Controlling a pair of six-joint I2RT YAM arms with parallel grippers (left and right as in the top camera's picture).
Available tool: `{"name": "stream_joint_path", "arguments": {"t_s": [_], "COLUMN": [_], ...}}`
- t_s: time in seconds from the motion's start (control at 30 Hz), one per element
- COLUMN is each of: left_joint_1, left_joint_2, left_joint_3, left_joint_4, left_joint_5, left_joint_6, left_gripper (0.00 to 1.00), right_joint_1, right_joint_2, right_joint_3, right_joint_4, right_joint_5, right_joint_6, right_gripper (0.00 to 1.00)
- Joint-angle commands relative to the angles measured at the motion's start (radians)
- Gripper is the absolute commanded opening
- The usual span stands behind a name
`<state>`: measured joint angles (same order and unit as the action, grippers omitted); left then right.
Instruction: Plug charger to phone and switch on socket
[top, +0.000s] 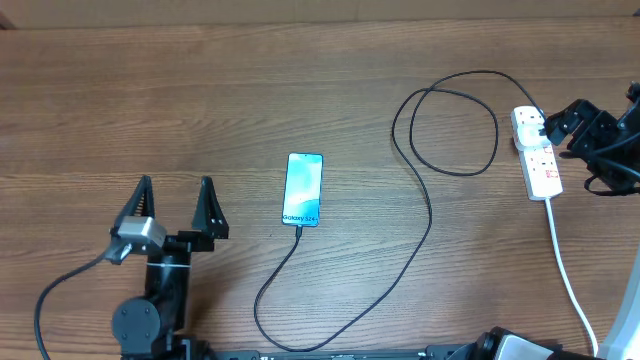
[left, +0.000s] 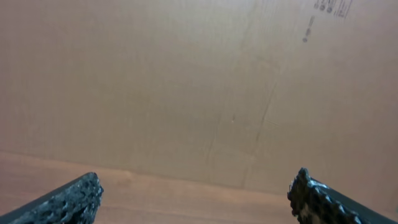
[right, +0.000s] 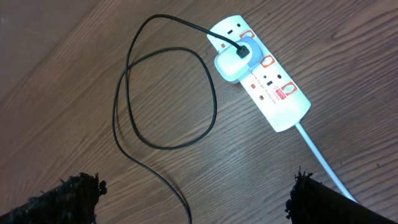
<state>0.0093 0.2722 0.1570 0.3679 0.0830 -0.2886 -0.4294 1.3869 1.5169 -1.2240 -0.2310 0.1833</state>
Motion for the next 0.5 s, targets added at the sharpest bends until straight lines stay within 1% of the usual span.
{"name": "stream_joint_path", "arguments": {"t_s": [0.0, 0.03, 0.13, 0.37, 0.47], "left_joint_1": [0.017, 0.020, 0.031, 0.063, 0.063], "left_joint_2": [-0.074, -0.093, -0.136, -0.151, -0.156], "left_joint_3": [-0.121, -0.154, -0.152, -0.152, -0.152], "left_joint_4": [0.050, 0.062, -0.058, -0.169, -0.281], "left_joint_5": [0.019, 0.019, 0.019, 0.023, 0.042], "left_joint_6": [0.002, -0.007, -0.011, -0.011, -0.010], "left_gripper": [1.00, 1.00, 1.00, 1.00, 1.00], "right_joint_1": [0.003, 0.003, 0.003, 0.003, 0.003], "right_joint_2": [-0.001, -0.001, -0.001, -0.001, -0.001], "right_joint_3": [0.023, 0.023, 0.023, 0.023, 0.023], "right_joint_4": [0.003, 0.003, 0.003, 0.003, 0.003], "right_joint_5": [0.003, 0.003, 0.003, 0.003, 0.003], "right_joint_6": [0.002, 0.002, 0.002, 0.002, 0.002], "right_gripper": [1.00, 1.00, 1.00, 1.00, 1.00]}}
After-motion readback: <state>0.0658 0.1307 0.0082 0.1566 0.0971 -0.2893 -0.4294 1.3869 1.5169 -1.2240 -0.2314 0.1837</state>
